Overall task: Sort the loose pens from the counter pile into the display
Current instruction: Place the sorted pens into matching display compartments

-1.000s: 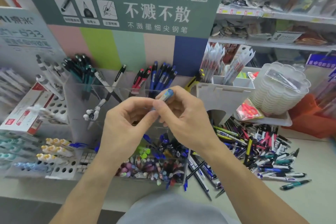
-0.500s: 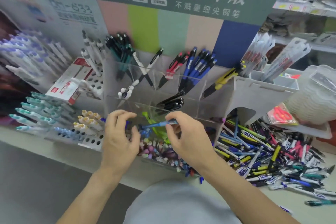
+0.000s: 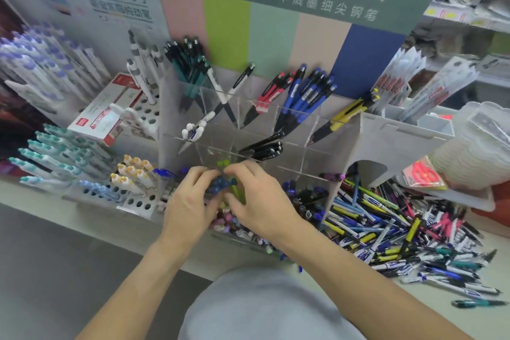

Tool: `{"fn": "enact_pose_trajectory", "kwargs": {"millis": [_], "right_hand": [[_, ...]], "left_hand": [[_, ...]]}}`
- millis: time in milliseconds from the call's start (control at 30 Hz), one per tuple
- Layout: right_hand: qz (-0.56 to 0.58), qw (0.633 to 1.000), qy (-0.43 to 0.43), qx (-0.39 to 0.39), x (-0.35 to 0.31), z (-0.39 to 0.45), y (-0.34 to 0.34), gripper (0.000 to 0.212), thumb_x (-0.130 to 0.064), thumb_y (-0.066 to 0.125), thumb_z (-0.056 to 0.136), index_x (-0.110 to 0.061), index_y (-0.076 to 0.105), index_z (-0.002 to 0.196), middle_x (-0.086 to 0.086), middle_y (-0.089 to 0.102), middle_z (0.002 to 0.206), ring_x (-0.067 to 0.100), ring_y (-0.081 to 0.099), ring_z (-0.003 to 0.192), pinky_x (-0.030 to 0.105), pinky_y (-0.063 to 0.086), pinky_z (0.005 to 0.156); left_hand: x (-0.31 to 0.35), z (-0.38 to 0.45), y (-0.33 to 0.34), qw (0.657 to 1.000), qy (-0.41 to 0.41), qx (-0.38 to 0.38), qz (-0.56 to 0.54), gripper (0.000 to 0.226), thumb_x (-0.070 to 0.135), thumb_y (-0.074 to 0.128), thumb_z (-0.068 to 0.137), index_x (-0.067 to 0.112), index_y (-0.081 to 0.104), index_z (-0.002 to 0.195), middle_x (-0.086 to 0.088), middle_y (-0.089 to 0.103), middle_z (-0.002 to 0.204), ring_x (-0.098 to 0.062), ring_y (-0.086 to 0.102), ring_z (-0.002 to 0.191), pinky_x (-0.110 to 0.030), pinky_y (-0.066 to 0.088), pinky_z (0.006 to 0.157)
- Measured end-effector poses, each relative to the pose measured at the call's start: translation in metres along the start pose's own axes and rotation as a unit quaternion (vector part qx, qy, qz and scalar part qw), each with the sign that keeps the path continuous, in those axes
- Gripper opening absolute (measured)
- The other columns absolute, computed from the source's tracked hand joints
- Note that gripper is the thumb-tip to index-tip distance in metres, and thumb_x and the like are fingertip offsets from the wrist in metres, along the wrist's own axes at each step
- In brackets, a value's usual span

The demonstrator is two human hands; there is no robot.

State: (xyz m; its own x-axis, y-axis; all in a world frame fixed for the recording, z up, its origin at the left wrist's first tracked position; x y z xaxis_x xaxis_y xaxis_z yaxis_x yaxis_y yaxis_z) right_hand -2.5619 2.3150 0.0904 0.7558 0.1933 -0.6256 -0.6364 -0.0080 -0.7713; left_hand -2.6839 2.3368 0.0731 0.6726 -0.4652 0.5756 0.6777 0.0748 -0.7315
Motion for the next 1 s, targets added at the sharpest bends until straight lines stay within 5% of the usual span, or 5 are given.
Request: {"fn": "enact_pose_trajectory", "kwargs": {"millis": [167, 400, 667, 867, 1000], "right_hand": [[-0.122, 0.988, -0.083, -0.040, -0.013, 0.015, 0.006, 0.066, 0.000, 0.064, 0.078, -0.011, 0.052, 0.142, 0.003, 0.051, 0.142, 0.029, 0.063, 0.107, 0.044, 0.059, 0.076], [-0.256, 0.952, -0.146, -0.083, -0.017, 0.019, 0.024, 0.027, 0.000, 0.071, 0.079, -0.002, 0.063, 0.105, 0.016, 0.050, 0.114, 0.031, 0.060, 0.088, 0.038, 0.054, 0.062], [-0.209, 0.974, -0.027, 0.077, 0.004, -0.012, -0.018, 0.033, -0.009, 0.088, 0.067, -0.012, 0.060, 0.084, 0.006, 0.048, 0.092, 0.022, 0.053, 0.066, 0.033, 0.043, 0.041], [-0.146, 0.982, -0.055, 0.109, 0.012, -0.052, -0.036, 0.034, 0.002, 0.071, 0.080, -0.008, 0.067, 0.112, 0.010, 0.060, 0.116, 0.027, 0.058, 0.086, 0.040, 0.050, 0.075], [-0.038, 0.965, -0.068, 0.251, 0.026, -0.123, -0.096, 0.019, 0.006, 0.065, 0.088, 0.000, 0.072, 0.104, 0.015, 0.066, 0.106, 0.026, 0.062, 0.096, 0.032, 0.050, 0.088]], "left_hand": [[-0.008, 0.002, -0.019, 0.987, -0.005, 0.118, 0.109, 0.018, 0.013, 0.078, 0.081, 0.003, 0.070, 0.094, -0.012, 0.065, 0.094, -0.034, 0.054, 0.093, -0.043, 0.042, 0.081], [-0.015, 0.009, 0.005, 0.999, -0.036, -0.009, -0.034, 0.046, 0.000, 0.084, 0.070, 0.005, 0.063, 0.111, -0.006, 0.058, 0.105, -0.018, 0.057, 0.091, -0.021, 0.046, 0.079], [0.004, 0.006, 0.020, 0.999, -0.002, 0.014, 0.032, 0.026, 0.011, 0.082, 0.078, 0.006, 0.069, 0.100, -0.009, 0.060, 0.096, -0.029, 0.057, 0.088, -0.041, 0.049, 0.075], [0.026, 0.008, 0.014, 0.997, -0.035, 0.026, 0.068, 0.037, 0.023, 0.065, 0.078, 0.007, 0.062, 0.112, -0.011, 0.060, 0.109, -0.034, 0.048, 0.106, -0.044, 0.037, 0.085], [0.082, -0.008, -0.009, 0.996, 0.006, 0.070, -0.048, 0.029, 0.006, 0.060, 0.082, 0.002, 0.061, 0.110, -0.008, 0.058, 0.107, -0.024, 0.053, 0.101, -0.032, 0.043, 0.088]]}}
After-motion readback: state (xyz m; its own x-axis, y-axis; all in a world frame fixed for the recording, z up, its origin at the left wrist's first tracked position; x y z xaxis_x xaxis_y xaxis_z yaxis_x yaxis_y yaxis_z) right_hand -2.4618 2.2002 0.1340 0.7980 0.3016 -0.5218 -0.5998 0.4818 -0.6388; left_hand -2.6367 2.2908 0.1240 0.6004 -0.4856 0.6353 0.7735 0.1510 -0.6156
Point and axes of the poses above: each hand's wrist, its own z-axis towards the middle knuckle, its own y-axis out of the palm, x = y × z, the point moved 9 cm from there along z, towards the middle knuckle
